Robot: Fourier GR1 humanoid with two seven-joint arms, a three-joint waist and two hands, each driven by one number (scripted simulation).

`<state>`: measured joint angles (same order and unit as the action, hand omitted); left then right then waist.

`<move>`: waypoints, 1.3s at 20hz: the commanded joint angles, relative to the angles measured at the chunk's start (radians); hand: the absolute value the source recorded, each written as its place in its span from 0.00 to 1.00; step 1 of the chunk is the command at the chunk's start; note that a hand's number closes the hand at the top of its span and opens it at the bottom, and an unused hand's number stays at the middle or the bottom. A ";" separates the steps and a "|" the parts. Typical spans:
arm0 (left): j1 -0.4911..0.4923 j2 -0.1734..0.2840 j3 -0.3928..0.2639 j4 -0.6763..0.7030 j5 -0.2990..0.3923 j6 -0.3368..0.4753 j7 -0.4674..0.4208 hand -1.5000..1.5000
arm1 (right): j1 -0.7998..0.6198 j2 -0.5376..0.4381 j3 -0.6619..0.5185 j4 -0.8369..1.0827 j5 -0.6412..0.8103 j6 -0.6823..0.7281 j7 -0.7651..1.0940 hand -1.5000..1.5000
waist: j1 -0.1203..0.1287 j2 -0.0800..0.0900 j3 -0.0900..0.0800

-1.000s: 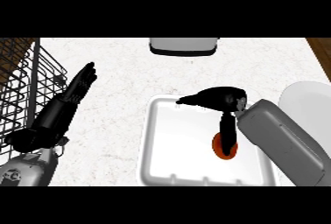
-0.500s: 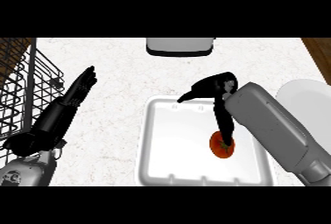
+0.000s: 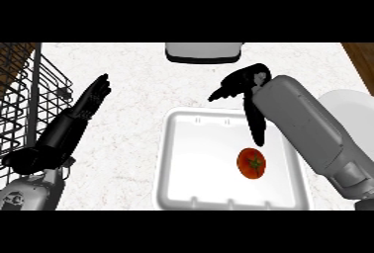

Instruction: Pick the tomato from the tray and place it in the plate

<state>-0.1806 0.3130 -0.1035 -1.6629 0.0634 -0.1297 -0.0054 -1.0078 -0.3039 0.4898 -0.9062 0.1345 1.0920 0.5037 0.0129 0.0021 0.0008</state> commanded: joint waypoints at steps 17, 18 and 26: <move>0.008 0.002 0.070 -0.046 -0.025 -0.048 0.044 0.50 | 0.132 -0.004 0.104 0.032 0.246 0.100 -0.256 0.00 | -0.007 -0.002 0.000; 0.041 -0.043 0.031 0.005 -0.063 -0.021 -0.021 0.50 | 0.124 0.005 0.138 0.050 0.275 0.091 -0.288 0.00 | -0.003 0.001 -0.001; -0.006 -0.020 0.089 0.006 -0.041 -0.054 0.012 0.50 | 0.243 0.046 0.174 0.018 0.327 0.063 -0.286 0.00 | -0.010 -0.001 -0.001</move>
<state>-0.1600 0.2662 -0.0595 -1.6719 0.0175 -0.1693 -0.0072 -0.8449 -0.2598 0.6220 -0.8500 0.4233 1.1338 0.2604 0.0059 -0.0003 0.0009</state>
